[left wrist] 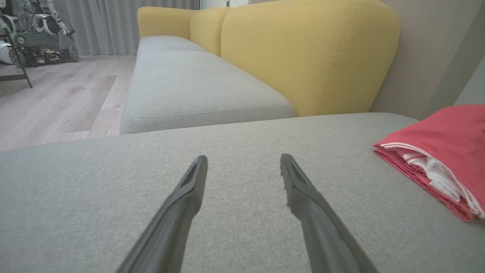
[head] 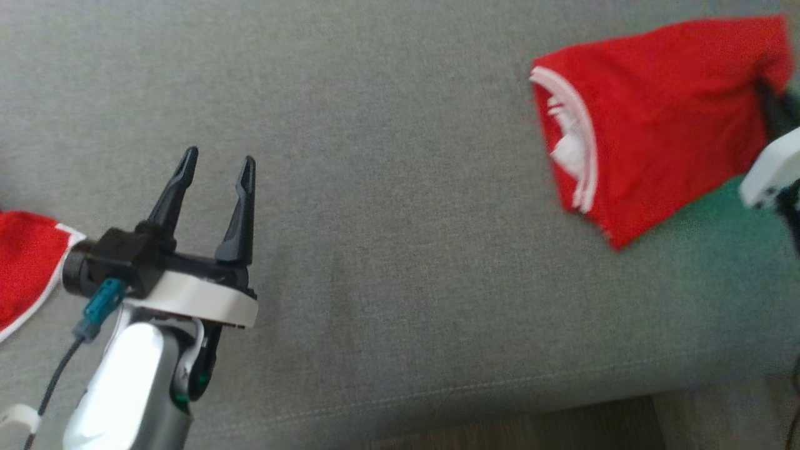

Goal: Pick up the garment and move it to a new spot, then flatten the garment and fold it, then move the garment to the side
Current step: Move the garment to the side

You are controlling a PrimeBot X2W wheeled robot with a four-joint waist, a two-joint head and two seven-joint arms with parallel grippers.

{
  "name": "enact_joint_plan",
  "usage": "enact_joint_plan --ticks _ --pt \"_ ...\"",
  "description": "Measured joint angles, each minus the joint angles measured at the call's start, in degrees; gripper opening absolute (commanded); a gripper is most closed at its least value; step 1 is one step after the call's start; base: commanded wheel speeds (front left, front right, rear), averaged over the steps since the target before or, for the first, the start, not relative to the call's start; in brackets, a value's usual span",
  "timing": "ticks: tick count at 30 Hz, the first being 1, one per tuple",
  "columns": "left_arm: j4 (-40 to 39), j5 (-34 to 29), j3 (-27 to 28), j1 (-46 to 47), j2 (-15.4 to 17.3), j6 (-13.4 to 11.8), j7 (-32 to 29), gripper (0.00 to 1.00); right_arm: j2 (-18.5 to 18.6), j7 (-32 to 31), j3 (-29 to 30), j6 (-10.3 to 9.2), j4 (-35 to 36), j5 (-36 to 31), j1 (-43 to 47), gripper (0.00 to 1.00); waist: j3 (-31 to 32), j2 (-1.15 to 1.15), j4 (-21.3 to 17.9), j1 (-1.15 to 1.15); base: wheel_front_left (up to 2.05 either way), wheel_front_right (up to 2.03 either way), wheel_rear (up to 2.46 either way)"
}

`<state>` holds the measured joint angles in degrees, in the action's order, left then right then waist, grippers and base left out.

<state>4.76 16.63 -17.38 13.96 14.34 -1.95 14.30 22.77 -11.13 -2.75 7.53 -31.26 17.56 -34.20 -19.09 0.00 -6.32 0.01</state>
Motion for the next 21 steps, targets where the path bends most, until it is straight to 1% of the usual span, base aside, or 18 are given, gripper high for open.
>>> enact_joint_plan --ticks 2,4,8,13,19,20,21 --pt "-0.1 0.0 -0.1 1.0 0.4 0.0 0.0 1.0 1.0 -0.1 1.4 0.0 -0.6 0.3 -1.7 0.0 -1.2 0.0 -0.5 0.0 0.0 0.0 0.0" --pt "-0.3 -0.5 -0.2 2.2 0.8 0.7 0.0 1.0 1.3 -0.3 3.3 0.0 -1.1 0.8 -3.3 0.0 -2.5 0.0 -0.8 0.0 0.0 0.0 0.0" --pt "-0.5 -1.0 -0.4 4.7 1.2 1.0 0.0 1.0 1.3 -0.5 5.9 0.0 -2.1 1.1 -5.7 0.0 -4.7 0.0 -1.3 0.0 0.0 0.0 0.0" --pt "-0.5 -1.1 -0.6 5.9 1.5 1.5 0.0 1.0 1.1 -0.2 7.5 0.0 -3.5 1.1 -6.6 0.0 -6.6 0.0 -1.6 0.0 0.0 0.0 0.0" --pt "-0.2 -1.1 -0.7 6.2 1.6 1.5 0.0 1.0 0.7 1.3 8.5 0.0 -4.9 1.0 -6.6 0.0 -6.9 0.0 -1.7 -0.01 0.0 0.0 0.0" --pt "-0.1 -1.1 -0.7 6.2 1.6 1.5 0.0 1.0 0.6 1.6 8.5 0.0 -5.0 1.0 -6.6 0.29 -6.9 0.0 -1.8 -0.01 0.0 0.0 0.0" --pt "0.0 -1.1 -0.7 6.2 1.6 1.5 0.0 1.0 0.6 1.8 8.4 0.0 -5.2 0.9 -6.6 0.84 -6.8 0.0 -1.8 -0.01 0.0 0.0 0.0"
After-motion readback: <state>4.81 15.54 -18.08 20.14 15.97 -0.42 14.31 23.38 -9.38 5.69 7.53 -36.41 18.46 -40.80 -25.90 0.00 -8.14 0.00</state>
